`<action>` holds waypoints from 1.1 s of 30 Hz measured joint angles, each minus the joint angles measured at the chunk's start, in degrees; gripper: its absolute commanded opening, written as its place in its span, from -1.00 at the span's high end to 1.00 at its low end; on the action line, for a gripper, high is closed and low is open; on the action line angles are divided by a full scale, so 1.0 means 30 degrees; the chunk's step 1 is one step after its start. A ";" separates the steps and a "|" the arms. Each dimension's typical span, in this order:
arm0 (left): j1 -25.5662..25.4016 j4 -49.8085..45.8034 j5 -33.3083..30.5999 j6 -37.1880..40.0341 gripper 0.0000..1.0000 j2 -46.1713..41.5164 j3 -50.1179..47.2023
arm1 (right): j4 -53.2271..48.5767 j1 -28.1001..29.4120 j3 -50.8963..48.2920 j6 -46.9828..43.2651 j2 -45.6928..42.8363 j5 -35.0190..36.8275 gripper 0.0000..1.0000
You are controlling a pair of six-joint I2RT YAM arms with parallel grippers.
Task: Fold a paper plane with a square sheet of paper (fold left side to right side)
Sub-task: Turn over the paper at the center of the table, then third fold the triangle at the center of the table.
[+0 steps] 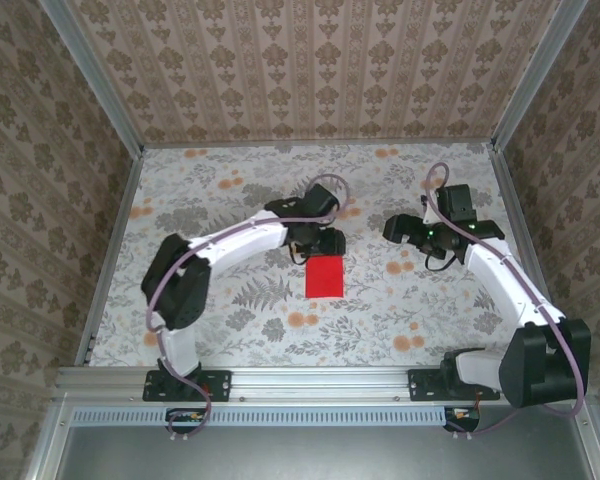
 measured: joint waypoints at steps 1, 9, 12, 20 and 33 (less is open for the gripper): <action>0.0299 0.0386 0.0226 0.0022 -0.07 -0.0495 -0.0444 | 0.0219 0.0153 0.0000 0.0036 0.0240 -0.0350 -0.60; 0.3402 0.3818 0.2674 -0.0044 -0.05 -0.2484 -0.5493 | 0.3126 0.3534 0.0117 0.1129 0.4386 -0.2412 0.00; 0.3963 0.4379 0.3359 -0.0240 -0.05 -0.2484 -0.6681 | 0.3920 0.4656 0.0699 0.1501 0.6186 -0.2506 0.11; 0.4284 0.5850 0.4685 -0.0743 -0.07 -0.2419 -0.7970 | 0.5756 0.5195 0.3650 0.1727 1.0316 -0.2528 0.16; 0.4284 0.6623 0.5479 -0.0882 -0.08 -0.1698 -0.8051 | 0.5406 0.5217 0.6900 0.0685 1.4149 -0.2069 0.21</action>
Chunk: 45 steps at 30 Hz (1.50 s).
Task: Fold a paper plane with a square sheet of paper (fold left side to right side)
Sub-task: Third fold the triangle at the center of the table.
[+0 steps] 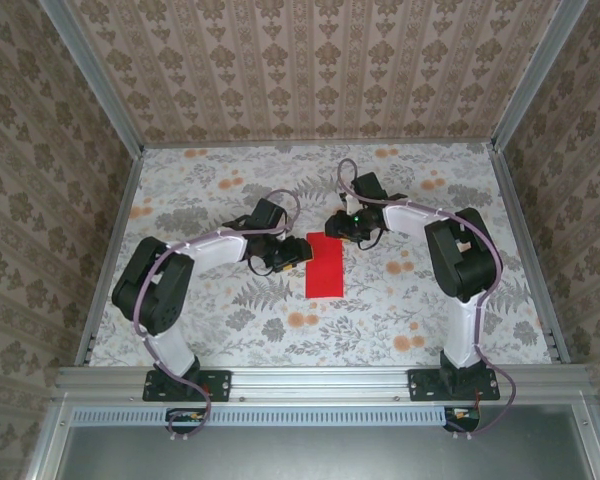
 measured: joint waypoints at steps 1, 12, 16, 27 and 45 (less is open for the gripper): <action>-0.0007 0.0000 0.0029 -0.0044 -0.08 0.0051 0.0000 | -0.0087 0.0015 0.0036 -0.0117 0.0131 0.0051 0.22; -0.0189 0.0066 0.0554 -0.0423 -0.08 0.1195 0.0029 | -0.0780 0.0015 0.0189 -0.1056 0.0517 0.0270 0.26; -0.0321 0.0066 0.0721 -0.0481 -0.07 0.1304 0.0175 | -0.0787 0.0015 0.0211 -0.1115 0.0546 0.0262 0.26; -0.0532 0.0204 0.0918 -0.0823 0.05 0.1705 0.0386 | -0.0794 0.0015 0.0321 -0.1173 0.0656 0.0204 0.26; -0.0903 0.0415 0.0911 -0.1268 0.29 0.1741 0.0379 | -0.0787 0.0007 0.0452 -0.1180 0.0787 -0.0007 0.26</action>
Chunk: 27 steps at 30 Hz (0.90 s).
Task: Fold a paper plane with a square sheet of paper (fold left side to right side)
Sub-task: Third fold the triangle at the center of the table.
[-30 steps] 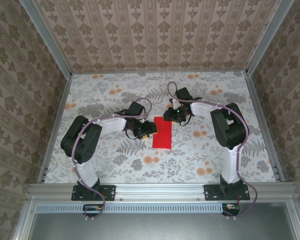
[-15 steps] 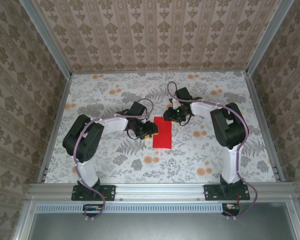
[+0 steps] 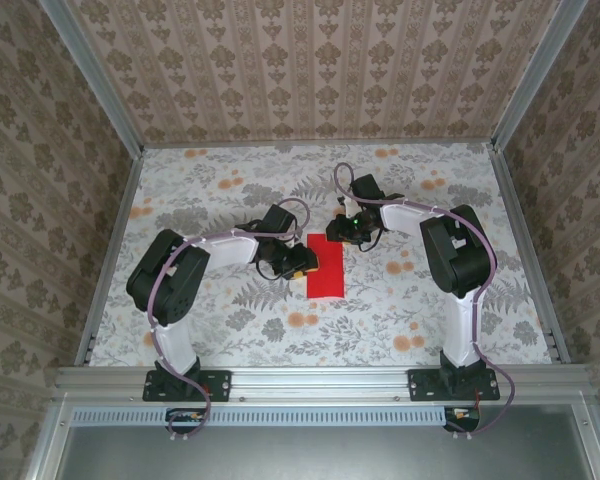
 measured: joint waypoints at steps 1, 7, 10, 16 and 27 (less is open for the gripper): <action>0.0000 0.0007 -0.0022 -0.0015 0.32 0.0000 0.0000 | 0.0007 0.0007 0.0000 0.0000 0.0000 -0.0015 0.25; 0.0000 0.0022 -0.0131 -0.0204 0.62 -0.0036 -0.0015 | 0.0015 0.0007 0.0007 -0.0007 0.0007 -0.0029 0.23; 0.0000 0.0007 -0.0153 -0.0313 0.83 -0.0080 -0.0015 | 0.0044 0.0007 0.0007 -0.0007 0.0007 -0.0080 0.18; 0.0000 0.0131 -0.0299 -0.0663 1.00 -0.0372 -0.0138 | 0.0750 0.0007 -0.0270 -0.0350 -0.0284 -0.0182 -0.22; -0.0007 0.0262 -0.0350 -0.2208 1.00 -0.1479 -0.0772 | 0.2856 0.0576 -0.6630 -0.2463 -0.8400 0.2215 -0.60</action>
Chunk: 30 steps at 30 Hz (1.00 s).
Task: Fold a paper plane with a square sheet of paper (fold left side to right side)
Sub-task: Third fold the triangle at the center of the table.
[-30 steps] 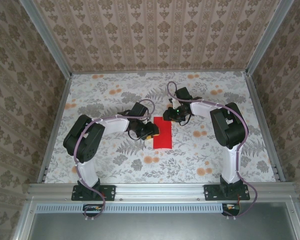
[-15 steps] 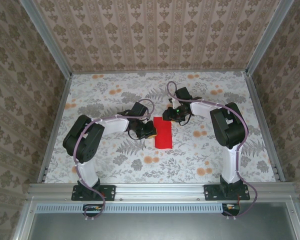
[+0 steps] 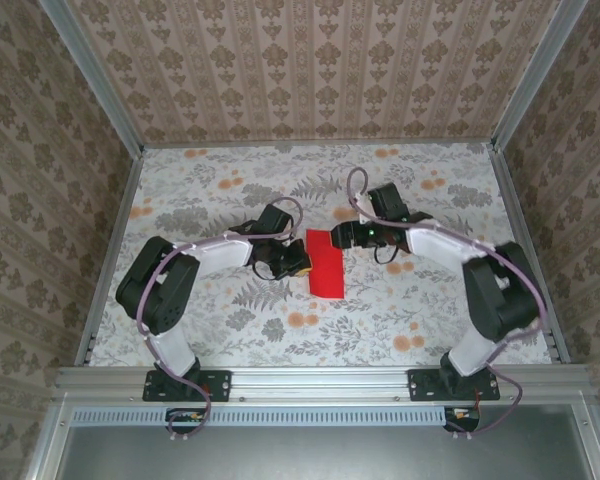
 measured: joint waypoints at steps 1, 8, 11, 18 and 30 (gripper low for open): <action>-0.0015 0.0066 0.0007 -0.0102 1.00 0.0000 -0.0029 | 0.0321 0.0386 -0.0867 -0.0153 -0.1064 0.0364 -0.61; -0.0015 0.0248 0.0211 -0.0641 1.00 -0.0007 -0.0102 | 0.1537 0.5355 -0.5778 -0.1319 -0.6018 0.3133 -0.66; -0.0015 0.0248 0.0306 -0.0743 1.00 -0.0007 -0.0102 | 0.1800 0.7541 -0.6732 -0.1931 -0.6309 0.4568 -0.67; -0.0015 0.0255 0.0423 -0.0809 1.00 -0.0007 -0.0102 | 0.2259 0.9908 -0.6331 -0.3548 -0.4000 0.7031 -0.65; -0.0015 0.0277 0.0663 -0.0809 1.00 -0.0007 -0.0102 | 0.2681 1.0214 -0.3869 -0.5268 -0.0313 0.7941 0.19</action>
